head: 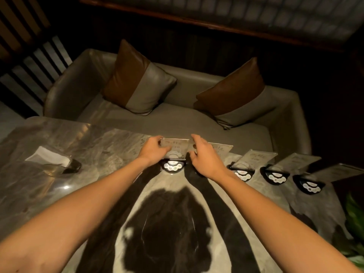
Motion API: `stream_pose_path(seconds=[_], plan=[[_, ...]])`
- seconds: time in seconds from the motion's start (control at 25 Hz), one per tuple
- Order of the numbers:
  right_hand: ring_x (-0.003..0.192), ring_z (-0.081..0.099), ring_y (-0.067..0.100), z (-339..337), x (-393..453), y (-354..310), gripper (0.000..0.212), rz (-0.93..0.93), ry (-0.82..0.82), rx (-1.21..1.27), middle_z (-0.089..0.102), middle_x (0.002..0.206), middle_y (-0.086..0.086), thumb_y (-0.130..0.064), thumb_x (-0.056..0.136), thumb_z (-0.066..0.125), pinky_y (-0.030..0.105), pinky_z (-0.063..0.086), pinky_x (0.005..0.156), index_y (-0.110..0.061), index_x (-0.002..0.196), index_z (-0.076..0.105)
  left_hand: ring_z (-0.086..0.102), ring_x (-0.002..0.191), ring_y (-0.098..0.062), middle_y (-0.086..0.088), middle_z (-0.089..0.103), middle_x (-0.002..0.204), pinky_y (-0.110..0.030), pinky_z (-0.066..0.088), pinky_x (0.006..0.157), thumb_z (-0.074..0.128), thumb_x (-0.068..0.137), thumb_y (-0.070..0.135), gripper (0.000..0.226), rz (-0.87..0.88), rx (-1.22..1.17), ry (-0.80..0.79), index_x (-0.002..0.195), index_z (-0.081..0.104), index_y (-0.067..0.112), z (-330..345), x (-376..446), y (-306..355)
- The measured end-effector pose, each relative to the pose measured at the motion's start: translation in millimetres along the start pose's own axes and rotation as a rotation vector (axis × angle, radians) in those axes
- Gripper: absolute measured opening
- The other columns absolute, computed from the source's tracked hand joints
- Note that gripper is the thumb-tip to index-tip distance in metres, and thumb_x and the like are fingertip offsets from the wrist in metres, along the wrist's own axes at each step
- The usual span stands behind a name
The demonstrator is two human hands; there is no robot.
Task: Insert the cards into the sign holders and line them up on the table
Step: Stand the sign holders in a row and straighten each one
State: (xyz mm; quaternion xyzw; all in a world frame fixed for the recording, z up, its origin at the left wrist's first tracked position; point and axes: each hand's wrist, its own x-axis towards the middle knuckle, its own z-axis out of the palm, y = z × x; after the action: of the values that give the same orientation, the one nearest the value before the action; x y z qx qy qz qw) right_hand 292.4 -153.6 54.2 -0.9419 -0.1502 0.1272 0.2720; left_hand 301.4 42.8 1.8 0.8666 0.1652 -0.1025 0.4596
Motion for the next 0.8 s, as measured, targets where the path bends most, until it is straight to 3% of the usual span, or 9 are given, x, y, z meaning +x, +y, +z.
stream_pose_path(seconds=[0.16, 0.36, 0.44, 0.6, 0.8], plan=[[0.12, 0.06, 0.025, -57.4, -27.6, 30.3, 0.04, -0.096, 0.175, -0.065, 0.061, 0.135, 0.007, -0.018, 0.101, 0.05, 0.044, 0.049, 0.101, -0.017, 0.142, 0.049, 0.056, 0.121, -0.027, -0.004, 0.055, 0.135, -0.046, 0.047, 0.102, 0.068, 0.079, 0.043, 0.067, 0.034, 0.203, 0.011, 0.14, 0.048, 0.022, 4.6, -16.1, 40.1], [0.114, 0.064, 0.028, -150.2, -66.4, 128.0, 0.035, 0.0, 0.367, -0.121, 0.065, 0.126, 0.011, -0.014, 0.096, 0.057, 0.043, 0.051, 0.097, -0.012, 0.13, 0.061, 0.051, 0.127, -0.022, 0.0, 0.059, 0.132, -0.048, 0.033, 0.112, 0.063, 0.083, 0.048, 0.05, 0.326, 0.291, 0.168, 0.127, 0.061, 0.026, 58.2, -50.8, 132.3], [0.114, 0.064, 0.029, -182.3, -80.8, 171.2, 0.037, 0.083, 0.384, -0.122, 0.065, 0.125, 0.013, -0.013, 0.095, 0.059, 0.042, 0.051, 0.099, -0.011, 0.131, 0.061, 0.055, 0.123, -0.02, 0.001, 0.062, 0.129, -0.043, 0.037, 0.109, 0.064, 0.084, 0.046, 0.045, 0.409, 0.285, 0.18, 0.124, 0.064, 0.025, 85.6, -61.0, 166.8], [0.118, 0.061, 0.036, -236.3, -111.7, 266.3, 0.042, 0.287, 0.23, -0.188, 0.062, 0.13, 0.017, -0.012, 0.092, 0.064, 0.039, 0.049, 0.097, -0.01, 0.134, 0.059, 0.058, 0.12, -0.014, 0.004, 0.064, 0.128, -0.032, 0.045, 0.103, 0.068, 0.084, 0.041, 0.044, 0.544, 0.288, -0.016, 0.124, 0.065, 0.022, 169.3, -69.9, 237.5], [0.113, 0.064, 0.032, -258.8, -139.9, 369.7, 0.044, 0.417, -0.012, -0.307, 0.065, 0.127, 0.012, -0.014, 0.088, 0.062, 0.043, 0.053, 0.093, -0.015, 0.131, 0.057, 0.054, 0.127, -0.022, -0.001, 0.057, 0.138, -0.038, 0.047, 0.102, 0.072, 0.083, 0.04, 0.059, 0.549, 0.604, -0.262, 0.136, 0.055, 0.023, 282.8, -50.6, 294.0]])
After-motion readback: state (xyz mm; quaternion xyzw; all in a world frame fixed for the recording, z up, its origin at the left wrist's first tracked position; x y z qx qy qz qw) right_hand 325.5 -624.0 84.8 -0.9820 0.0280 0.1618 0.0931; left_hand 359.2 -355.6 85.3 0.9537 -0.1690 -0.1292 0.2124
